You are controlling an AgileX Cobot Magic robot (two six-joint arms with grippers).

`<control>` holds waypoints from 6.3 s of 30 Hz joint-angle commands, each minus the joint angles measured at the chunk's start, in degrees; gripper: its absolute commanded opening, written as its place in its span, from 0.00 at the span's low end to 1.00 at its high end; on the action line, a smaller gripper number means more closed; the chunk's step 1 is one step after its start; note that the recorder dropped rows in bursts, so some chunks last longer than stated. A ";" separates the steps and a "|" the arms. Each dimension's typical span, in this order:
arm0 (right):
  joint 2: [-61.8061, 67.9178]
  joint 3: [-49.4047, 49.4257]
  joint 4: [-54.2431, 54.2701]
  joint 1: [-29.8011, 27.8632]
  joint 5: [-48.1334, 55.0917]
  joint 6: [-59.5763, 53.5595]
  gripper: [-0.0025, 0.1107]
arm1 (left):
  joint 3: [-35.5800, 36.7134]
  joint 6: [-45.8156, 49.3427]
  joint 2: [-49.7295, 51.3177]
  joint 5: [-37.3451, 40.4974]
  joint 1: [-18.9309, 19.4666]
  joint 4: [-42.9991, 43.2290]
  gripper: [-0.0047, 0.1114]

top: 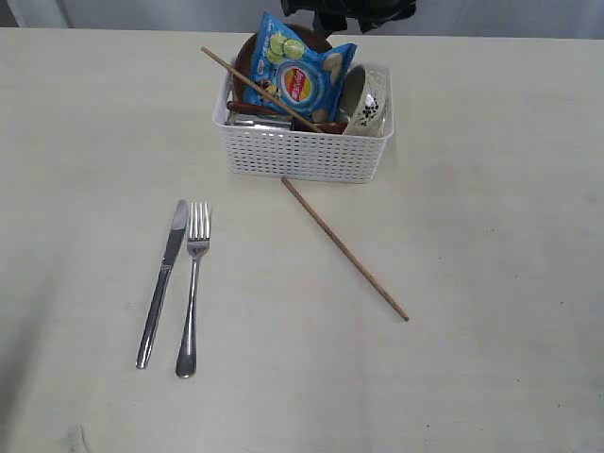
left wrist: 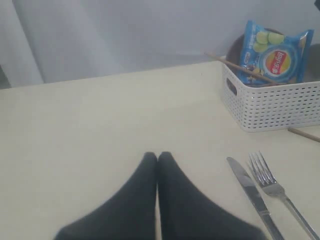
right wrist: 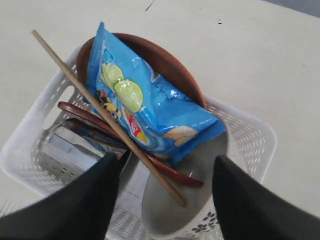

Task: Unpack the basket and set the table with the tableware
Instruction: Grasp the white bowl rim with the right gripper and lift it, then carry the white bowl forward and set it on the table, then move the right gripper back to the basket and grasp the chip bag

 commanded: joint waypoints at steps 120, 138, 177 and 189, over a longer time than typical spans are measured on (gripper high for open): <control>-5.81 1.81 -1.48 -6.13 26.28 -4.50 0.02 | 0.10 -0.20 -0.15 -0.45 0.01 0.27 0.04; -13.73 38.06 34.80 -6.11 10.20 -35.41 0.02 | 0.10 -0.20 -0.15 -0.45 0.01 0.27 0.04; -7.13 39.52 37.95 1.41 6.03 -37.72 0.54 | 0.10 -0.20 -0.15 -0.45 0.01 0.27 0.04; -10.72 27.53 26.46 1.07 10.27 -28.29 0.52 | 0.10 -0.20 -0.15 -0.45 0.01 0.27 0.04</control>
